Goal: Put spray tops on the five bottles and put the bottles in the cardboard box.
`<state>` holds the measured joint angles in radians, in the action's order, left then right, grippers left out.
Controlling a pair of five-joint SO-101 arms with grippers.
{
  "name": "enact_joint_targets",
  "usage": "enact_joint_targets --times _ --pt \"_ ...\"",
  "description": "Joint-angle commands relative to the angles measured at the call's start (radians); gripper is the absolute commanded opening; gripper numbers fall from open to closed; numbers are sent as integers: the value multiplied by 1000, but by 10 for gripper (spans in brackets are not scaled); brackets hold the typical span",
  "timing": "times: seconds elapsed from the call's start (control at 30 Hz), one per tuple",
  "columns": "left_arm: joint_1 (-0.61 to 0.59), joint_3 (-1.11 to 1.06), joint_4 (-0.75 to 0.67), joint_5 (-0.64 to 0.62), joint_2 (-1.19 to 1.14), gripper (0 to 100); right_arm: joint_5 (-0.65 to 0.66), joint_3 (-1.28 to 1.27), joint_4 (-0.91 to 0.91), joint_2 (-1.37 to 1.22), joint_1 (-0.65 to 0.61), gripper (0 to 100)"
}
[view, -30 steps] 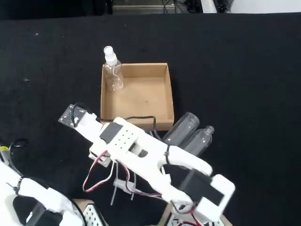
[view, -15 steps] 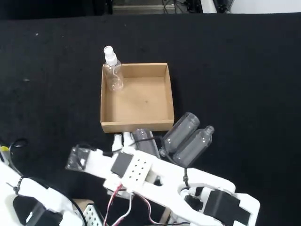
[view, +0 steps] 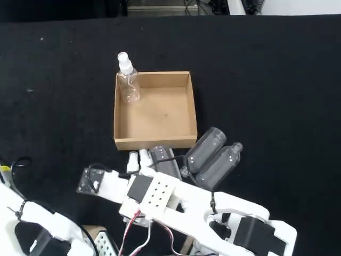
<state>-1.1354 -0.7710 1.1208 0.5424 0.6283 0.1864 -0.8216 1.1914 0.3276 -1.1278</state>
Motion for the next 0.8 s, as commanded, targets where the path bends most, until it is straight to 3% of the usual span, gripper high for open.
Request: enact_joint_targets --times 0.0,0.63,0.77 --pt "8 16 -8 51 43 29 -20 101 78 36 -11 188" --pt "7 44 -6 48 44 29 -29 -225 -262 35 -75 191" --pt "7 76 5 -15 44 29 -29 -262 -328 35 -75 189"
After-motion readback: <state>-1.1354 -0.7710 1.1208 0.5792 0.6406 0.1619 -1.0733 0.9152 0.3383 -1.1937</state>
